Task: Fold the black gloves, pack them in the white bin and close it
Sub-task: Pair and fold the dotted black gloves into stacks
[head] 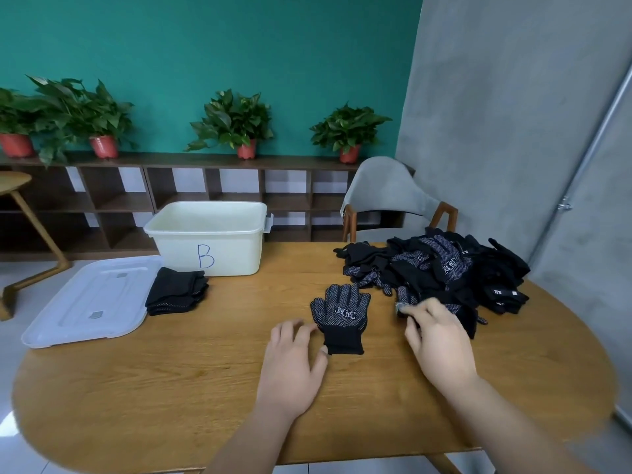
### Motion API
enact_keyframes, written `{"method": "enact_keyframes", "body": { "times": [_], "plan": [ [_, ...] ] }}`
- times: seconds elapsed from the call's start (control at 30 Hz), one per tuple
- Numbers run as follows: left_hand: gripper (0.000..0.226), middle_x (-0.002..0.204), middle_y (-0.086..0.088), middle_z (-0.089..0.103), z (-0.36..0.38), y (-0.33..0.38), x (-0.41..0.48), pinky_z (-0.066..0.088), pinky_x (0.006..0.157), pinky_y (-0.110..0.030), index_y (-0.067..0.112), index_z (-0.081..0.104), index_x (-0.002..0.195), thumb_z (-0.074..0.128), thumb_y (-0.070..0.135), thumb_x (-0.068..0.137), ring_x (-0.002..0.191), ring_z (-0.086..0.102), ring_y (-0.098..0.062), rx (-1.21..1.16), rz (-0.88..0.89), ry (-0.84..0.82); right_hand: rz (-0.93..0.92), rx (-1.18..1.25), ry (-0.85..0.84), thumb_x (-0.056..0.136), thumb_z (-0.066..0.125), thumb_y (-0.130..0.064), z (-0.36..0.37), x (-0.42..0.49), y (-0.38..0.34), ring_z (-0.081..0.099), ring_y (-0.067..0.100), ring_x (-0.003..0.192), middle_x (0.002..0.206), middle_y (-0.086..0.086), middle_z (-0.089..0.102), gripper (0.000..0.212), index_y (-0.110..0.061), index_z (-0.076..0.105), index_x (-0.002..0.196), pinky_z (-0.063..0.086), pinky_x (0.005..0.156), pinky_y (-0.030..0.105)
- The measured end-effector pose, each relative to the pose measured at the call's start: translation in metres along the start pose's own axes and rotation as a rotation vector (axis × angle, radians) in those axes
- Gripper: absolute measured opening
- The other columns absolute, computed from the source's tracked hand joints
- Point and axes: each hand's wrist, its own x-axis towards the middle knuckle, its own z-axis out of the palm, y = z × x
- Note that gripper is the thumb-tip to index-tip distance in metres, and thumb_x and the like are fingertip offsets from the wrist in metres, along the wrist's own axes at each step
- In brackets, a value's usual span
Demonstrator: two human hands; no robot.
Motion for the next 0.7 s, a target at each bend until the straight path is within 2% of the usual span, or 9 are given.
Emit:
{"method": "enact_keyframes", "body": {
  "times": [0.07,0.17,0.23,0.33,0.43,0.53,0.63,0.7],
  "plan": [
    [0.055,0.146,0.009,0.045,0.000,-0.001,0.002,0.036,0.118,-0.038,0.030,0.057,0.144,0.038,0.059,0.101,0.140,0.032,-0.014,-0.025,-0.037,0.041,-0.033,0.119,0.049,0.100,0.065,-0.014,-0.021,0.019,-0.017,0.055,0.009,0.076,0.105,-0.009,0.053,0.030,-0.019,0.071,0.129,0.055,0.069,0.031],
    [0.053,0.141,0.007,0.050,-0.001,-0.001,0.002,0.036,0.118,-0.042,0.027,0.061,0.140,0.040,0.056,0.100,0.138,0.035,-0.016,-0.095,-0.099,0.126,-0.105,0.295,0.053,0.103,0.063,-0.018,-0.048,0.053,-0.044,0.060,0.004,0.092,0.110,-0.013,0.060,0.036,-0.023,0.066,0.139,0.051,0.087,0.022],
    [0.049,0.139,0.007,0.051,-0.005,-0.001,0.002,0.036,0.118,-0.042,0.026,0.061,0.139,0.041,0.051,0.103,0.137,0.036,-0.015,-0.159,-0.144,0.191,-0.072,0.405,-0.008,0.100,0.069,-0.025,-0.061,0.073,-0.061,0.064,0.001,0.099,0.105,-0.018,0.068,0.037,-0.029,0.067,0.137,0.048,0.093,0.017],
    [0.041,0.137,0.009,0.051,-0.014,-0.002,0.000,0.034,0.117,-0.037,0.027,0.060,0.138,0.037,0.043,0.108,0.137,0.034,-0.010,-0.298,-0.274,0.316,0.003,0.533,-0.186,0.092,0.080,-0.028,-0.064,0.097,-0.088,0.066,0.000,0.092,0.092,-0.019,0.073,0.037,-0.037,0.072,0.127,0.052,0.089,0.017],
    [0.042,0.135,0.009,0.050,-0.023,-0.003,-0.003,0.029,0.112,-0.032,0.027,0.060,0.136,0.031,0.041,0.109,0.135,0.033,-0.008,-0.488,-0.426,0.473,-0.024,0.519,-0.277,0.090,0.082,-0.030,-0.053,0.114,-0.117,0.065,-0.004,0.090,0.089,-0.018,0.072,0.034,-0.038,0.074,0.122,0.053,0.091,0.017],
    [0.045,0.136,0.009,0.051,-0.028,-0.004,-0.007,0.026,0.111,-0.031,0.025,0.059,0.134,0.028,0.042,0.105,0.137,0.035,-0.012,-0.615,-0.506,0.586,-0.078,0.510,-0.118,0.093,0.079,-0.031,-0.042,0.124,-0.145,0.065,-0.004,0.091,0.091,-0.019,0.073,0.029,-0.036,0.075,0.121,0.051,0.091,0.014],
    [0.045,0.135,0.006,0.053,-0.030,-0.006,-0.005,0.027,0.110,-0.031,0.023,0.058,0.133,0.029,0.040,0.104,0.136,0.038,-0.015,-0.649,-0.517,0.623,-0.172,0.510,0.058,0.094,0.078,-0.029,-0.033,0.117,-0.166,0.062,-0.001,0.088,0.096,-0.016,0.068,0.025,-0.031,0.076,0.119,0.048,0.087,0.013],
    [0.041,0.135,0.004,0.053,-0.030,-0.006,-0.003,0.027,0.109,-0.031,0.021,0.059,0.133,0.032,0.035,0.106,0.135,0.039,-0.017,-0.649,-0.522,0.622,-0.265,0.493,0.045,0.094,0.078,-0.029,-0.022,0.102,-0.172,0.061,0.000,0.088,0.097,-0.015,0.067,0.023,-0.029,0.077,0.117,0.049,0.087,0.015]
  ]
}}
